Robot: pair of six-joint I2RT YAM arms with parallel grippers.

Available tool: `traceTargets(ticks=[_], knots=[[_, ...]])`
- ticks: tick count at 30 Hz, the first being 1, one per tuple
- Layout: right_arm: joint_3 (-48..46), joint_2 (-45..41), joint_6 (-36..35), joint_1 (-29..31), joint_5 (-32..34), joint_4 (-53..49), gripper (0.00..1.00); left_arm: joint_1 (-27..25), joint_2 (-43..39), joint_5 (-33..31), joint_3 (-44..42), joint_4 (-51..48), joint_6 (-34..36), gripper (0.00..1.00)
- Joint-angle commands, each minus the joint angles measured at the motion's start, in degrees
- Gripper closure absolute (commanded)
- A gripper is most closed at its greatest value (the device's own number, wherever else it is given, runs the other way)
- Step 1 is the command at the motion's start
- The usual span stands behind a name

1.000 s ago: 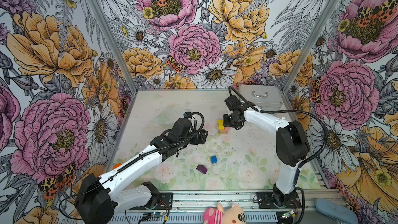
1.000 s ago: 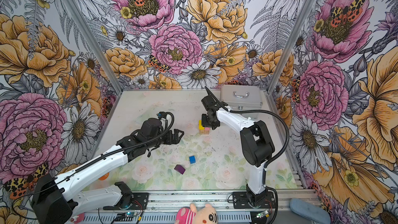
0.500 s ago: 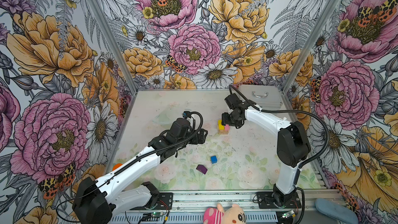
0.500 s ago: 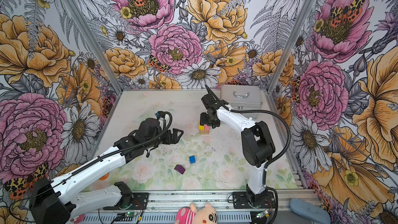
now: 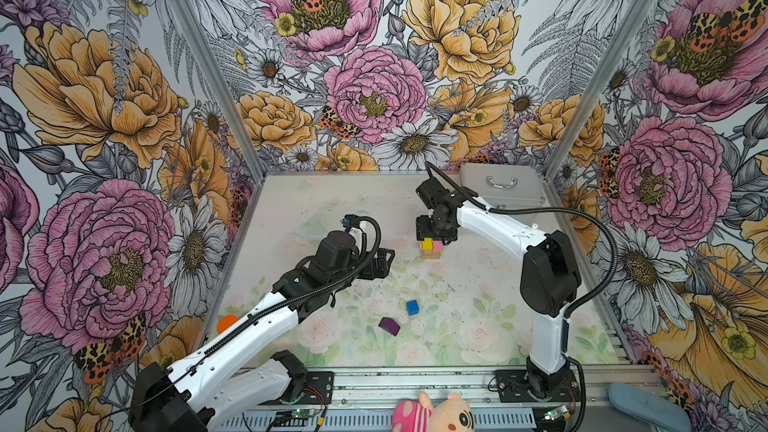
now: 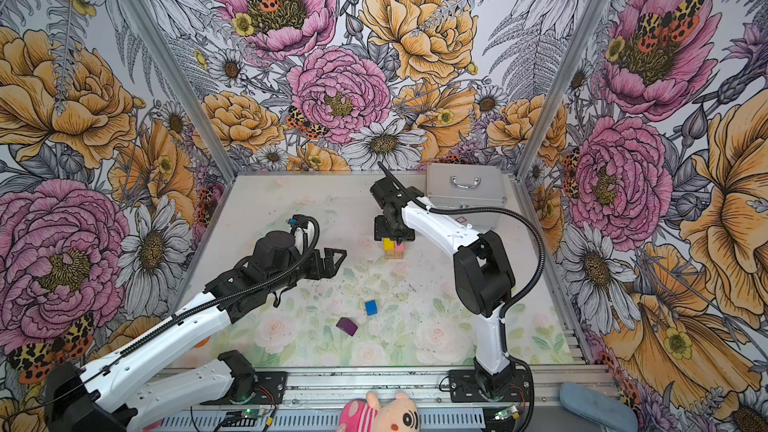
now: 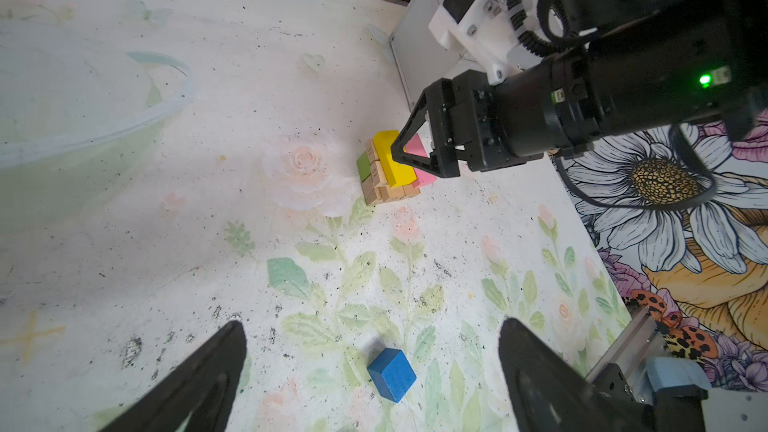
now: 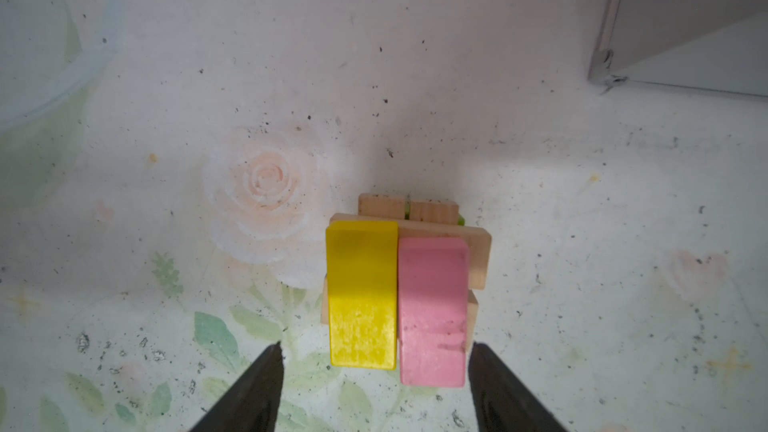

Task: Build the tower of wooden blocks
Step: 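Lower the pink block onto the stack next to the yellow block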

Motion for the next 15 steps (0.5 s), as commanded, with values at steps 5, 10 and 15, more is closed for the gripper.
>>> traceTargets(ticks=[5,10,15], knots=[[2.9,2.2,2.3,0.0,2.3,-2.3,0.27,1.5,-2.0,2.4,-1.4,0.8,1.7,0.04],[3.9,3.8,2.4,0.1,2.1,-2.8,0.27,2.5,-2.3,3.2,-1.8,1.0,1.9,0.04],[4.3,4.6,2.6,0.1,2.2,-3.0,0.28,3.1,-2.6,3.8,-2.0,0.9,2.3,0.04]])
